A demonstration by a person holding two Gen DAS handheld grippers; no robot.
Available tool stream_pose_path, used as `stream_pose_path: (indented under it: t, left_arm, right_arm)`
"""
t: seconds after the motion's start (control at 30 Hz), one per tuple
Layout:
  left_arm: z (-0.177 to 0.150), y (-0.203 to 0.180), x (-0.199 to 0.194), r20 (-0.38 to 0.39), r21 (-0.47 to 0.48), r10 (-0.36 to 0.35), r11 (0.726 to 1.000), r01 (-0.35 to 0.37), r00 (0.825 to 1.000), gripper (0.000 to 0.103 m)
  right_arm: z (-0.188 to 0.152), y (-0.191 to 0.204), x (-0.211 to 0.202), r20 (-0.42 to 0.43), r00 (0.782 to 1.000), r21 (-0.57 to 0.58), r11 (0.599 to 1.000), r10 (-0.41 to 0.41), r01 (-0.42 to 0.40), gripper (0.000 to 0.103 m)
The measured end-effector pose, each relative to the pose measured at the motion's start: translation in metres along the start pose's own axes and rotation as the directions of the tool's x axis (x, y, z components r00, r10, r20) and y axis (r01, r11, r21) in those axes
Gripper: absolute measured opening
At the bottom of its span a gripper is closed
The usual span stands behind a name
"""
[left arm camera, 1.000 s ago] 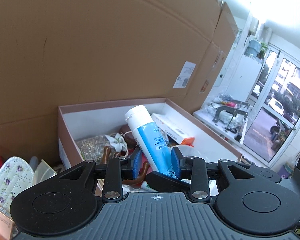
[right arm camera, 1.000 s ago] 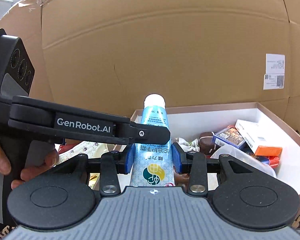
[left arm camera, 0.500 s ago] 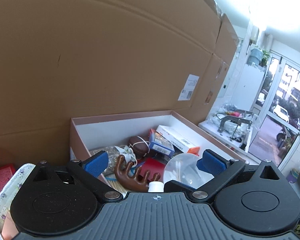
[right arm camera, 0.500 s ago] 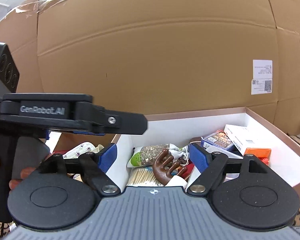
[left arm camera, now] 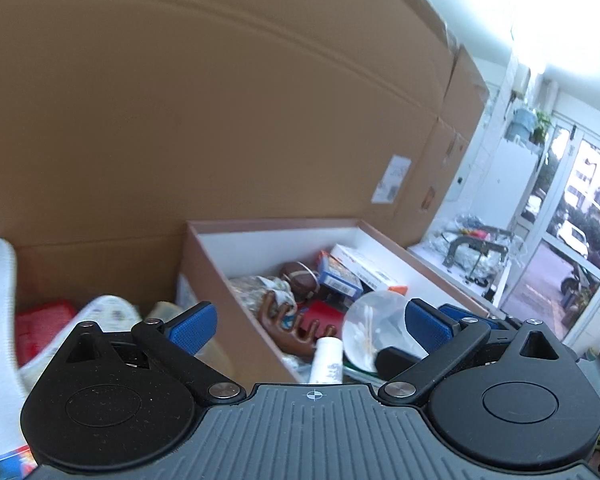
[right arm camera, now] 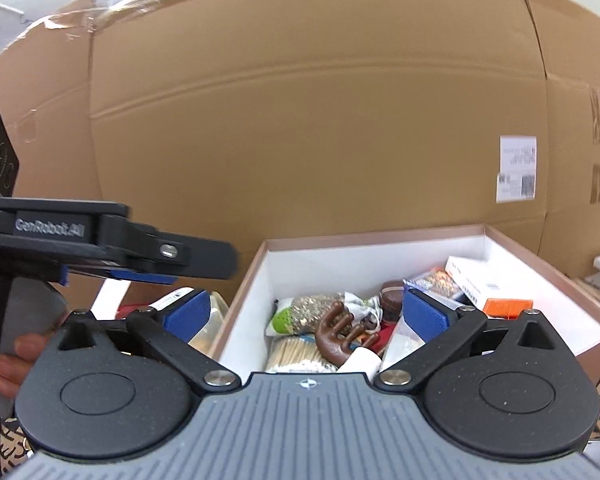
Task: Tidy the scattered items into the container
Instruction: 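Move the right tool back to the pile toward the purple keychain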
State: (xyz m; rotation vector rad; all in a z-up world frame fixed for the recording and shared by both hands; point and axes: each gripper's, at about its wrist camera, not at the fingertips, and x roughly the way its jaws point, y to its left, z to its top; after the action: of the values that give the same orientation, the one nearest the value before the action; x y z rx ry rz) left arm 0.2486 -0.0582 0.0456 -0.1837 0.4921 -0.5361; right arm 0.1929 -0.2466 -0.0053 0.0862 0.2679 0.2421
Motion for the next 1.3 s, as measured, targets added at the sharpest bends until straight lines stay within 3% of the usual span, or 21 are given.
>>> stream_pose_path:
  t: [0.17, 0.37, 0.7, 0.93, 1.03, 1.2, 1.3]
  left_arm:
    - [-0.011, 0.010, -0.048, 0.062, 0.017, 0.055, 0.998, -0.056, 0.997, 0.103]
    - [-0.041, 0.030, -0.100, 0.103, -0.026, 0.141, 0.990, -0.139, 0.985, 0.103]
    - [-0.102, 0.068, -0.154, 0.049, -0.221, 0.278, 0.940, -0.261, 0.959, 0.103]
    - [-0.142, 0.076, -0.176, -0.025, -0.225, 0.303, 0.927, -0.301, 0.953, 0.103]
    - [-0.155, 0.077, -0.177, -0.040, -0.214, 0.280, 0.935, -0.282, 0.959, 0.103]
    - [-0.169, 0.091, -0.180, -0.069, -0.258, 0.280, 0.922, -0.288, 0.958, 0.103]
    - [-0.177, 0.102, -0.176, -0.095, -0.287, 0.252, 0.920, -0.269, 0.963, 0.101]
  right_arm:
    - [0.002, 0.019, -0.019, 0.025, 0.999, -0.031, 0.999, 0.032, -0.031, 0.102]
    - [-0.002, 0.031, -0.025, 0.020, 0.998, -0.064, 0.996, 0.059, -0.058, 0.102]
    - [-0.023, 0.074, -0.058, -0.022, 0.991, -0.095, 0.986, 0.132, -0.134, 0.102]
    - [-0.045, 0.106, -0.065, -0.064, 0.985, -0.118, 0.979, 0.162, -0.169, 0.102]
    - [-0.057, 0.118, -0.058, -0.118, 0.971, -0.097, 0.971, 0.209, -0.220, 0.102]
    - [-0.075, 0.135, -0.042, -0.243, 0.929, -0.071, 0.950, 0.278, -0.303, 0.102]
    - [-0.081, 0.141, -0.034, -0.292, 0.903, -0.027, 0.942, 0.314, -0.336, 0.096]
